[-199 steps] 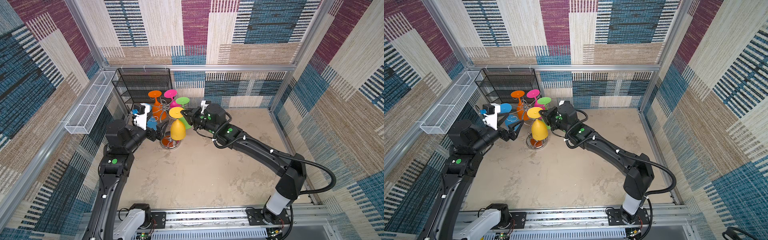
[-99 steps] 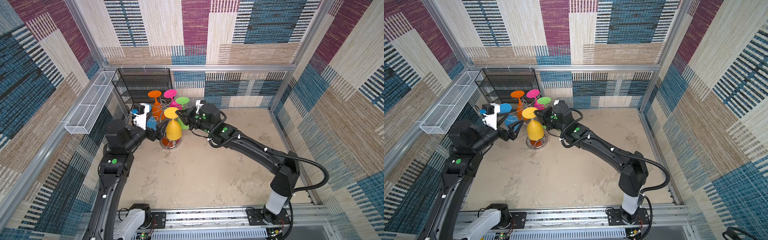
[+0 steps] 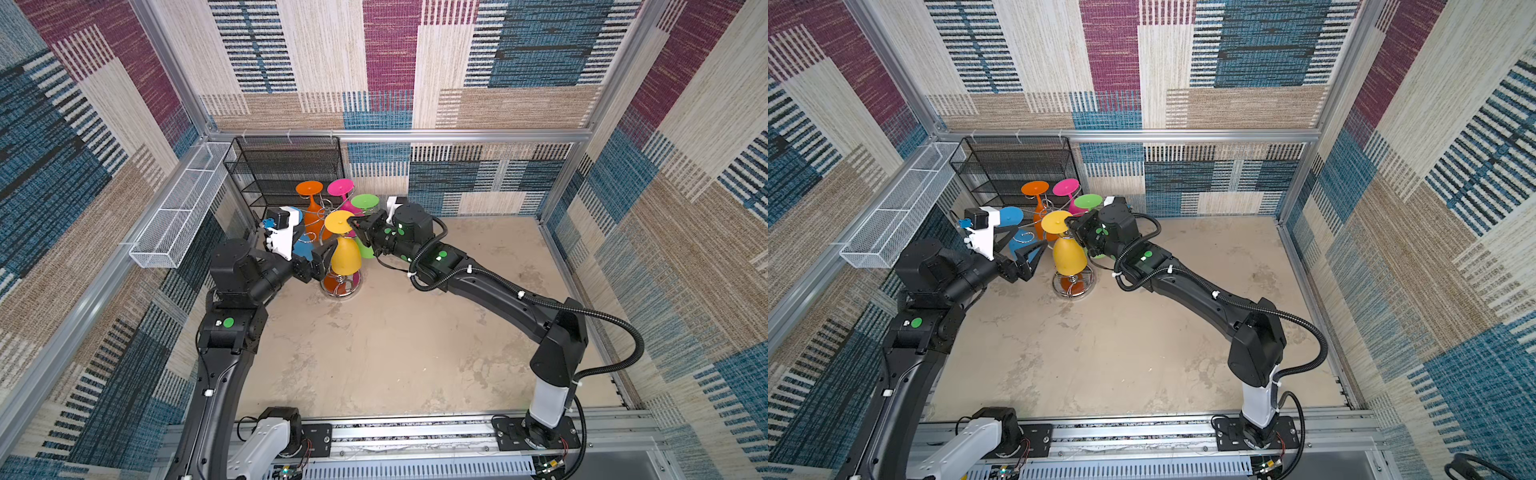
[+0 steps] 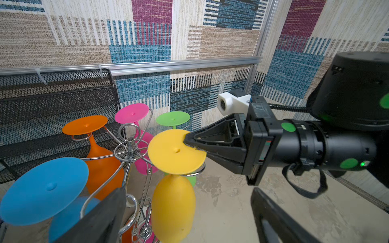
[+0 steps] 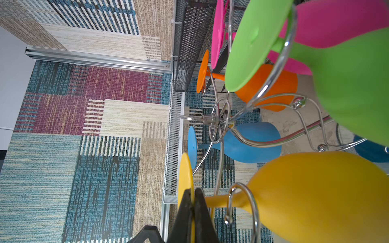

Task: Take the wine glass off the wine glass rack

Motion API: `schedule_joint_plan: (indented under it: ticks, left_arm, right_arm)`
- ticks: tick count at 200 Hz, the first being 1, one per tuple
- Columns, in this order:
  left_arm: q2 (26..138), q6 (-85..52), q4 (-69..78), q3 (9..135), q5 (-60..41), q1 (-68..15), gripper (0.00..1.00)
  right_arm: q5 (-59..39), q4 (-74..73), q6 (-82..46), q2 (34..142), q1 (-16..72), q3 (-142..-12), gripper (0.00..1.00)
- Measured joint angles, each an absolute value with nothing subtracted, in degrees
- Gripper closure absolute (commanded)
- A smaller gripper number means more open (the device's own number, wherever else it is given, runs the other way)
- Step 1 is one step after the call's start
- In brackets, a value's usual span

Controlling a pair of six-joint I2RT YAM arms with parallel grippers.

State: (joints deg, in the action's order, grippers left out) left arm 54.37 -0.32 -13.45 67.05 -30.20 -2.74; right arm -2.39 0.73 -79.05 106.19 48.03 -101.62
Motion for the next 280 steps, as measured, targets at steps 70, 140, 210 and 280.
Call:
schedule_joint_plan:
  ticks: [70, 140, 210, 280]
  left_arm:
    - [54.39, -0.32, -12.69, 67.05, -30.37, -2.63, 0.05]
    - [54.57, -0.75, -12.67, 67.05, -30.44, -2.63, 0.05]
    - [55.13, -1.72, -12.29, 67.05, -31.03, -2.63, 0.06]
    - [55.59, -1.96, -12.25, 67.05, -31.77, -2.63, 0.06]
  right_arm:
    - [-1.91, -0.36, -78.59, 107.59, 47.16, -101.58, 1.00]
    - [-1.48, -2.24, -78.63, 105.80, 46.13, -98.59, 1.00]
    - [-0.89, -4.21, -78.63, 102.17, 45.60, -94.30, 1.00]
    - [-0.43, -5.15, -78.63, 99.46, 45.23, -90.67, 1.00]
